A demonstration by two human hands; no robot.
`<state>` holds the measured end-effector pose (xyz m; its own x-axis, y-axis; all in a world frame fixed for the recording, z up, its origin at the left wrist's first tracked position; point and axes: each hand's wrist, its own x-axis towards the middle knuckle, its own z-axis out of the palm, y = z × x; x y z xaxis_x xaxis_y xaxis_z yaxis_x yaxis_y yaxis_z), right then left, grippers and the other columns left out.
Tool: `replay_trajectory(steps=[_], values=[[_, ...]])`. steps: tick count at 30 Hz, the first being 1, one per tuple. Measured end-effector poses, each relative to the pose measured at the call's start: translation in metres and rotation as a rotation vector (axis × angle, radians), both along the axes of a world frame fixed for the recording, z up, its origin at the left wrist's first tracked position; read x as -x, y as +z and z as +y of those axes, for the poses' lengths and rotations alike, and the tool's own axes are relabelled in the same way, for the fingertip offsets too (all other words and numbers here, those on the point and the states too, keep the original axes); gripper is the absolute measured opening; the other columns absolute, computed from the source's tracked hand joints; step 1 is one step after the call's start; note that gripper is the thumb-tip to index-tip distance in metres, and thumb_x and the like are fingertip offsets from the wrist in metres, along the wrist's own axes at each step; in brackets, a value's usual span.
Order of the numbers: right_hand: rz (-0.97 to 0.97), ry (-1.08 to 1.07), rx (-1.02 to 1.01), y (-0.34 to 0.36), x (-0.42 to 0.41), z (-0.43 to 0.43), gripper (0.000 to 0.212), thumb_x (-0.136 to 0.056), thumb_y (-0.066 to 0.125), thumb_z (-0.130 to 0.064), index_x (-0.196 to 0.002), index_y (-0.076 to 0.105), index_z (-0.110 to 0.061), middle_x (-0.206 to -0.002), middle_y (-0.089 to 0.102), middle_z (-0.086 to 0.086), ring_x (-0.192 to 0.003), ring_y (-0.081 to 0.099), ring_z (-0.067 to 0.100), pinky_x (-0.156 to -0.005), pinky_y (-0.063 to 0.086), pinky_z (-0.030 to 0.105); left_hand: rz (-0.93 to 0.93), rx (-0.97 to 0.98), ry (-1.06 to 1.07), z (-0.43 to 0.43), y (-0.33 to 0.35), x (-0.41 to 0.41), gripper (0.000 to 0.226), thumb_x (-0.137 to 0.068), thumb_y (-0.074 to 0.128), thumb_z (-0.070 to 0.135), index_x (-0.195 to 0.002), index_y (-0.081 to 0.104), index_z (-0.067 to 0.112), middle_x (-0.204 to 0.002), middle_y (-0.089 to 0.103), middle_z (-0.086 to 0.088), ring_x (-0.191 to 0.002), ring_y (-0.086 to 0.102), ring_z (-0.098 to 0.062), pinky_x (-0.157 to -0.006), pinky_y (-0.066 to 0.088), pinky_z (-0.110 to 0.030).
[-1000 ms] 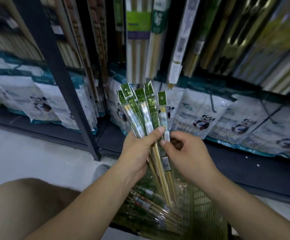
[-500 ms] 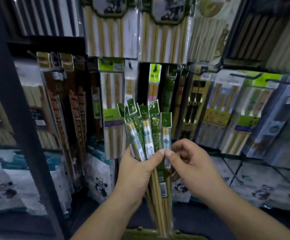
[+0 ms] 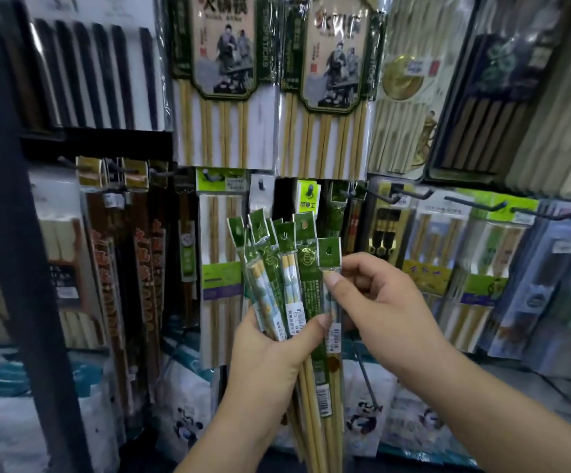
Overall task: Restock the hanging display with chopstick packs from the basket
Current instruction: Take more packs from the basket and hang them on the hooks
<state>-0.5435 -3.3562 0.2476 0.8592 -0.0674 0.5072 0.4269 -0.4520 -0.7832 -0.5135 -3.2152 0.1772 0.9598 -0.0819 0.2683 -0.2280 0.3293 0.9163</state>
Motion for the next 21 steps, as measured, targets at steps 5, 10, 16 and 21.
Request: replay_trajectory(steps=[5,10,16,21], values=[[-0.067,-0.072,-0.135,0.018,-0.015,-0.004,0.026,-0.103,0.058,-0.030,-0.078,0.067,-0.031,-0.062,0.052,-0.009,-0.057,0.052,0.009,-0.052,0.048,0.022,0.030,-0.012,0.073,0.003,0.009,-0.004,0.062,-0.054,0.096,0.046,-0.105,0.071,0.022,-0.096,0.080,0.003,-0.088,0.078,-0.017,-0.085,0.059,-0.045],[-0.062,-0.120,-0.265,0.046,-0.033,-0.008,0.030,-0.102,0.057,-0.032,-0.079,0.068,-0.018,-0.075,0.052,0.011,-0.071,0.052,0.023,-0.072,0.050,0.045,0.024,-0.038,0.119,0.007,0.013,-0.005,0.062,-0.054,0.095,0.051,-0.105,0.068,0.028,-0.094,0.079,0.013,-0.085,0.074,-0.004,-0.079,0.052,-0.028],[-0.058,-0.193,-0.265,0.050,-0.043,-0.010,0.038,-0.103,0.056,-0.033,-0.084,0.060,0.000,-0.072,0.043,0.009,-0.066,0.043,0.020,-0.069,0.046,0.033,0.043,-0.040,0.120,0.009,0.011,-0.003,0.056,-0.053,0.089,0.048,-0.101,0.069,0.027,-0.090,0.078,0.013,-0.080,0.074,-0.004,-0.076,0.051,-0.027],[-0.063,-0.222,-0.241,0.052,-0.048,-0.010,0.040,-0.103,0.056,-0.031,-0.089,0.060,0.006,-0.071,0.044,0.011,-0.065,0.043,0.020,-0.065,0.045,0.029,0.048,-0.041,0.125,0.008,0.011,-0.003,0.055,-0.053,0.089,0.046,-0.100,0.069,0.026,-0.090,0.078,0.012,-0.080,0.074,-0.004,-0.076,0.051,-0.027]])
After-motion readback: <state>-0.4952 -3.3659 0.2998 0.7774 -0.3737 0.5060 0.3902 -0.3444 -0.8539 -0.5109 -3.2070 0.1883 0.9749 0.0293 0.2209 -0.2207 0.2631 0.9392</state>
